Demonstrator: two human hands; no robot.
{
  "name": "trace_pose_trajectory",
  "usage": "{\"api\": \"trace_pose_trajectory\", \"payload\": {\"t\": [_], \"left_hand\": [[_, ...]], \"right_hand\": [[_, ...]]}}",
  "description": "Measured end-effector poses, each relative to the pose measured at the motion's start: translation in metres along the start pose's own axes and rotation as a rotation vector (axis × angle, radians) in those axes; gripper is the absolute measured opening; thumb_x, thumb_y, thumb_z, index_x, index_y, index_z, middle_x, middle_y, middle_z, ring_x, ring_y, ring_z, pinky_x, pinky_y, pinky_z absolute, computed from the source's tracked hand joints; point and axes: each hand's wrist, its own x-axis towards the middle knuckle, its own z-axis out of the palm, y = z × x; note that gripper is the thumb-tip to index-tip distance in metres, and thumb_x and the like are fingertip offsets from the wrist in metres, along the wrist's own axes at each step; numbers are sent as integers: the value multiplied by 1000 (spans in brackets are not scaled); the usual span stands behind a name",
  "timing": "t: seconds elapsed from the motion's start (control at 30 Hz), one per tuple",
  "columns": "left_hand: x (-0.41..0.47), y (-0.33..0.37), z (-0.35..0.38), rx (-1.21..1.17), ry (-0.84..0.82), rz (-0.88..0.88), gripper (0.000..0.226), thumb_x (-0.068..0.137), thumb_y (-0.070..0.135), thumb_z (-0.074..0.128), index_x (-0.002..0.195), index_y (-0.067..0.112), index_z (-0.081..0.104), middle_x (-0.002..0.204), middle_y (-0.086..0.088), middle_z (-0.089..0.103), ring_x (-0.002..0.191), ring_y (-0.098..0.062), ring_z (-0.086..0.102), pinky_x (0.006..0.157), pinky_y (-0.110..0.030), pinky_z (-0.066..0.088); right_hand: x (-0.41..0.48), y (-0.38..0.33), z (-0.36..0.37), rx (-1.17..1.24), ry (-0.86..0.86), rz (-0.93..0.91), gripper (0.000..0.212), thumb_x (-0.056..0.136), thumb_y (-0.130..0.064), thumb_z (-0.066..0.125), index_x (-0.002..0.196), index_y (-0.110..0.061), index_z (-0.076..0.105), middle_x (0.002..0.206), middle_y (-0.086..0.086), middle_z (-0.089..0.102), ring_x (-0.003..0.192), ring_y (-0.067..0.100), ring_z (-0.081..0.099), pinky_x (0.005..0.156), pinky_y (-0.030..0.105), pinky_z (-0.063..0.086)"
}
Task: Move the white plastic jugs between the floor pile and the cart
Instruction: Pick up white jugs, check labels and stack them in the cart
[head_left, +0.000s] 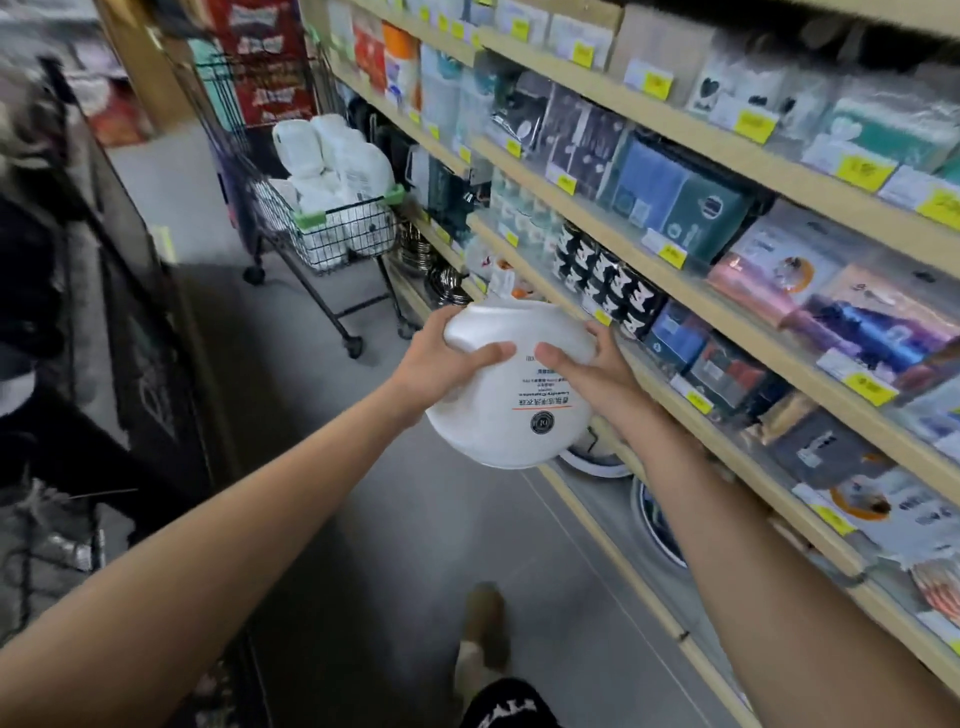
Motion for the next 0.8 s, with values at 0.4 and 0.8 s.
{"api": "trace_pose_trajectory", "payload": {"t": [0.4, 0.8], "left_hand": [[189, -4, -129, -57, 224, -130, 78, 67, 45, 83, 130, 24, 41, 118, 3, 57, 100, -12, 59, 78, -26, 49], [291, -12, -260, -106, 535, -219, 81, 74, 41, 78, 140, 25, 34, 117, 4, 54, 91, -2, 54, 61, -17, 41]], "right_hand": [[237, -67, 133, -70, -231, -29, 67, 77, -44, 76, 131, -25, 42, 112, -9, 55, 94, 9, 57, 79, 27, 47], [389, -143, 280, -96, -558, -111, 58, 76, -41, 78, 121, -26, 45, 105, -11, 57, 92, 8, 57, 76, 24, 47]]}}
